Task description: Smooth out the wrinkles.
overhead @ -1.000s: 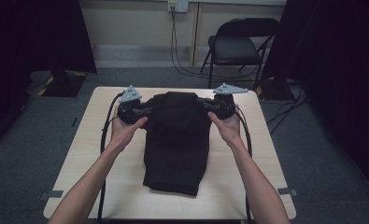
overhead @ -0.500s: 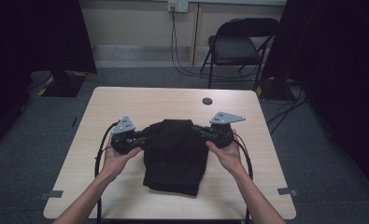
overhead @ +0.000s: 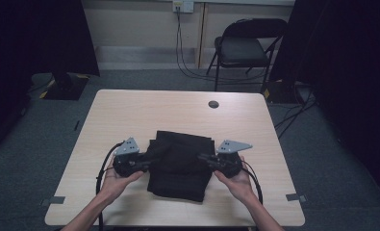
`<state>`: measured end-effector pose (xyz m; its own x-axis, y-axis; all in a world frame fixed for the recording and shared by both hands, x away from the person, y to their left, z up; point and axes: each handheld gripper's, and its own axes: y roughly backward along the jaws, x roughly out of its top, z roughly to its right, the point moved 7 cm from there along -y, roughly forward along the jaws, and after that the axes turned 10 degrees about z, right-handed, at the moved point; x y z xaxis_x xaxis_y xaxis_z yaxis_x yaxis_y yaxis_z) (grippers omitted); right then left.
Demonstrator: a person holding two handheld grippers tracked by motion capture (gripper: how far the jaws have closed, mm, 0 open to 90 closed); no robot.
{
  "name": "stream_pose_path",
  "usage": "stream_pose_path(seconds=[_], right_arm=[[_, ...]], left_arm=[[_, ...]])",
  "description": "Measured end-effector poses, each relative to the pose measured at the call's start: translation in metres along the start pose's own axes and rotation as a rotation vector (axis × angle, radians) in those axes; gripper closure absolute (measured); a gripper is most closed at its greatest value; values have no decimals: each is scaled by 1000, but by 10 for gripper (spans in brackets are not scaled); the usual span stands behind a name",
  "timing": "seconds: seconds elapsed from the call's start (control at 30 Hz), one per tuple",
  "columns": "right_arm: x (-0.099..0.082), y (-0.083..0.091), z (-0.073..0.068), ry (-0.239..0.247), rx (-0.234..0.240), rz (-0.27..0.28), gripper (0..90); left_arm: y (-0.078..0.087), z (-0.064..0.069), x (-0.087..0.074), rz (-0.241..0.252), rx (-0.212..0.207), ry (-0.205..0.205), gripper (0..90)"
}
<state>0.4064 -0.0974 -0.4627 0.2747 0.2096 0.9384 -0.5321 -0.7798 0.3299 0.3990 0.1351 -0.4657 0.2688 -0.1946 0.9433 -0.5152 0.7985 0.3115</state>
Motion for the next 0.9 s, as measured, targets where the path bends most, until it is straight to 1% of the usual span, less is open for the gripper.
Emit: stream_pose_path(seconds=[0.03, 0.07, 0.13, 0.2, 0.27, 0.3, 0.33, 0.37, 0.4, 0.43, 0.47, 0.5, 0.53, 0.57, 0.6, 0.63, 0.67, 0.7, 0.73, 0.77, 0.8, 0.83, 0.87, 0.9], right_arm=[[-5, 2, -2, -1, -3, -10, 850], [-11, 4, -4, 5, -7, -23, 844], [-18, 8, -9, 5, 9, -36, 835], [-25, 14, -15, -2, 29, -44, 810], [-28, 19, -19, 4, 47, -54, 775], [-29, 22, -21, 10, 49, -54, 740], [-29, 25, -23, 4, 52, -55, 684], [-28, 27, -23, -6, 47, -49, 657], [-23, 31, -25, -22, 58, -20, 618], [-23, 31, -25, -22, 58, -20, 618], [-20, 31, -25, -24, 64, -10, 584], [-13, 31, -25, -22, 57, 7, 576], [-9, 29, -24, -17, 52, 12, 580], [-7, 27, -24, -12, 50, 13, 582], [-5, 23, -24, -6, 50, 12, 586], [-5, 17, -25, -6, 55, 4, 602], [-7, 10, -27, 0, 60, -9, 611], [-16, -8, -34, 2, 75, -54, 629], [-16, -8, -34, 2, 75, -54, 629], [-21, -14, -38, 8, 86, -72, 630], [-26, -18, -40, 20, 94, -92, 631], [-40, -25, -47, 56, 104, -154, 607], [-40, -25, -47, 56, 104, -154, 607], [-51, -24, -49, 73, 103, -191, 600]], left_arm=[[4, 4, -1, -1, -4, -9, 678], [7, 6, -3, -2, -8, -7, 660], [12, 7, -7, -11, -5, 8, 615], [18, 9, -9, -16, -29, 12, 599], [22, 11, -9, -9, -33, 19, 567], [24, 12, -9, -4, -33, 23, 542], [26, 12, -7, 1, -30, 25, 511], [28, 13, -4, 19, -32, 34, 481], [30, 13, 0, 43, -37, 43, 475], [31, 14, 3, 65, -39, 57, 475], [33, 14, 9, 101, -48, 63, 470], [34, 14, 13, 109, -42, 55, 464], [34, 13, 15, 112, -24, 44, 480], [33, 12, 17, 110, 2, 32, 505], [31, 11, 17, 100, 13, 23, 541], [27, 11, 16, 80, 12, 8, 576], [22, 13, 12, 56, -4, -5, 622], [9, 18, -1, -31, -51, -22, 665], [9, 18, -1, -31, -51, -22, 673], [5, 19, -7, -67, -50, -30, 673], [1, 19, -14, -112, -53, -36, 671], [-2, 17, -23, -152, -28, -46, 670], [-3, 15, -27, -176, -17, -39, 670], [-1, 6, -38, -237, 45, -10, 665]])
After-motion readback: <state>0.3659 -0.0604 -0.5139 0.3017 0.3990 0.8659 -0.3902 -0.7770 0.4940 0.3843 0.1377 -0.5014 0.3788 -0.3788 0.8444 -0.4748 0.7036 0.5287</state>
